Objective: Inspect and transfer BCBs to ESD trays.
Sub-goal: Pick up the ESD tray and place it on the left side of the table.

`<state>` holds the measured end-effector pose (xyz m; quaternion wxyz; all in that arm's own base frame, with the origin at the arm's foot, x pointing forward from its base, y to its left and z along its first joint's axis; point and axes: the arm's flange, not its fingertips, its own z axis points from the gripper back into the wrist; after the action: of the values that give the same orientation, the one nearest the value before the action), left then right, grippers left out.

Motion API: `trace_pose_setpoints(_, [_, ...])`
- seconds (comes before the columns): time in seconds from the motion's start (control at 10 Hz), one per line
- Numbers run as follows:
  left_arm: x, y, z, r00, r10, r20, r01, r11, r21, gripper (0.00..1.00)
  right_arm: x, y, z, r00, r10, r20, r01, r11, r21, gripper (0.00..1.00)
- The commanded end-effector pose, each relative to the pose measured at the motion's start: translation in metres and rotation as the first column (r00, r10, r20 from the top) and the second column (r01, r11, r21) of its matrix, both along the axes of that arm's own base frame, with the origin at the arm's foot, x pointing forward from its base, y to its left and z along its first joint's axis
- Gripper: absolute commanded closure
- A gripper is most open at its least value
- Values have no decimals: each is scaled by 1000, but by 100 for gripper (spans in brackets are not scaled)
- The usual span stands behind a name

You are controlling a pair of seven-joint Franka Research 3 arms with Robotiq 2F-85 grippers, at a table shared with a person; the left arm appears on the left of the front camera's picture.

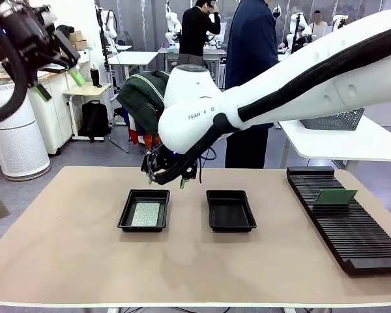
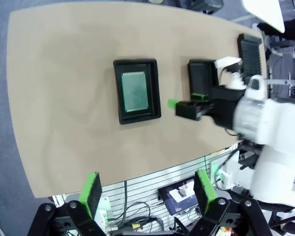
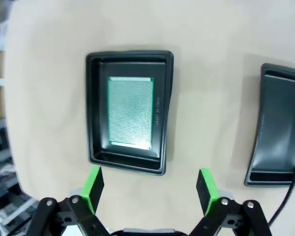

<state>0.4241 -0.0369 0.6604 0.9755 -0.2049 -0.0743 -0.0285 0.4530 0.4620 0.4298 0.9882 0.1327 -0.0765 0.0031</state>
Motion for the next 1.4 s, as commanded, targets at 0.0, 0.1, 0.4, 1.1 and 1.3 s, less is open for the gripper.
trace_pose_setpoints(0.0, [-5,-3,-24,999,-50,5,50,998,41,0,-18,-43,8,999,-44,-16,46,987,155,0])
trace_pose_setpoints(0.1, [-7,-10,-38,997,-73,-16,74,996,57,0,-21,-58,13,997,-69,-33,74,975,211,0])
trace_pose_setpoints(0.4, [-18,-43,-91,997,-74,-28,76,992,96,0,-25,-104,21,990,-94,-106,130,902,411,0])
trace_pose_setpoints(1.1, [-28,-104,-188,990,136,47,-142,980,140,0,-28,-179,31,981,8,-196,93,860,501,0])
trace_pose_setpoints(1.3, [-25,-118,-207,981,181,68,-188,973,130,0,-21,-167,29,977,-11,-211,127,831,542,0])
